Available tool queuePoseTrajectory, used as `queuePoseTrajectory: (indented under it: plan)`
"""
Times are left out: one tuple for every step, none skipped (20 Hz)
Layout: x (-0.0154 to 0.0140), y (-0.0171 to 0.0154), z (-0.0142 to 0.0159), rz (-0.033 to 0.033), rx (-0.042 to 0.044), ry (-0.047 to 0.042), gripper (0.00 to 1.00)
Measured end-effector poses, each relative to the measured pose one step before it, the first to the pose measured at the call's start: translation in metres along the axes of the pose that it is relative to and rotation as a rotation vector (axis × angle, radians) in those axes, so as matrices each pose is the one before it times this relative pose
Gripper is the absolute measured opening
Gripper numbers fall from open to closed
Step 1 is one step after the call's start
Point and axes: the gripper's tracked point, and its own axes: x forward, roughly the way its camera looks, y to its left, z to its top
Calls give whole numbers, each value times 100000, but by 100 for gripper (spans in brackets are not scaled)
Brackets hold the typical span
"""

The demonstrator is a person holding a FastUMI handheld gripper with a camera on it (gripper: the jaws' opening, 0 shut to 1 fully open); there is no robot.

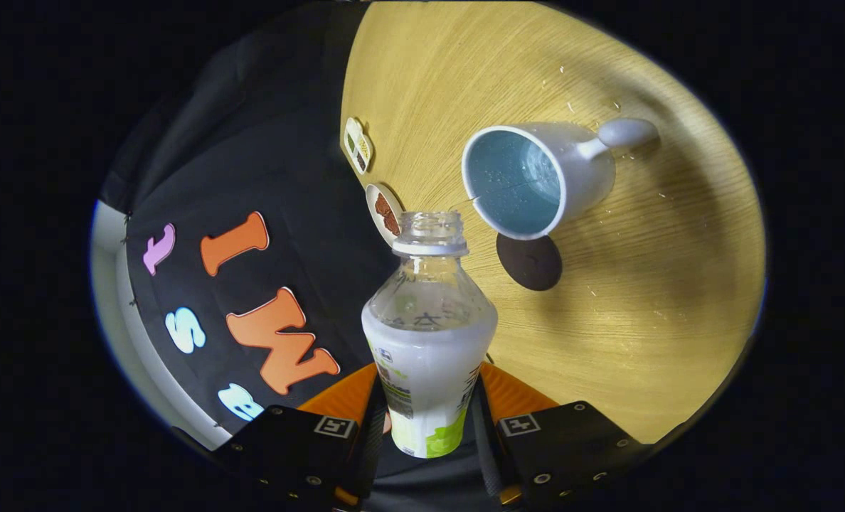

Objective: Take the bottle from table, then pour the juice into the cup, finally place the bottle on the coaster

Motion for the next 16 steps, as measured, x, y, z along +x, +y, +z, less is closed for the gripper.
queuePoseTrajectory:
  plan:
    - [-97,21,250,-156,-2574,-1176,59]
    - [-156,-117,299,141,-2500,-1318,59]
    - [38,8,157,-101,-3400,-1771,59]
    - [-112,-281,220,-294,-4676,-2053,59]
    - [76,-225,245,-928,-5685,-2350,59]
    - [-16,-287,130,-859,-5767,-1835,59]
    - [-47,149,346,178,-5774,-2158,59]
    - [-103,216,168,-140,-6988,-2097,59]
    - [-80,306,149,-463,-8715,-2248,59]
    - [-176,421,323,478,-10575,-2812,59]
    - [-216,690,727,403,-11528,-3515,59]
    - [-56,616,725,412,-11650,-3895,59]
    - [-117,673,963,790,-11789,-3862,59]
    - [-42,654,723,1003,-12306,-2604,59]
    - [115,411,450,187,-12040,-2576,59]
    - [172,413,540,332,-11039,-2913,59]
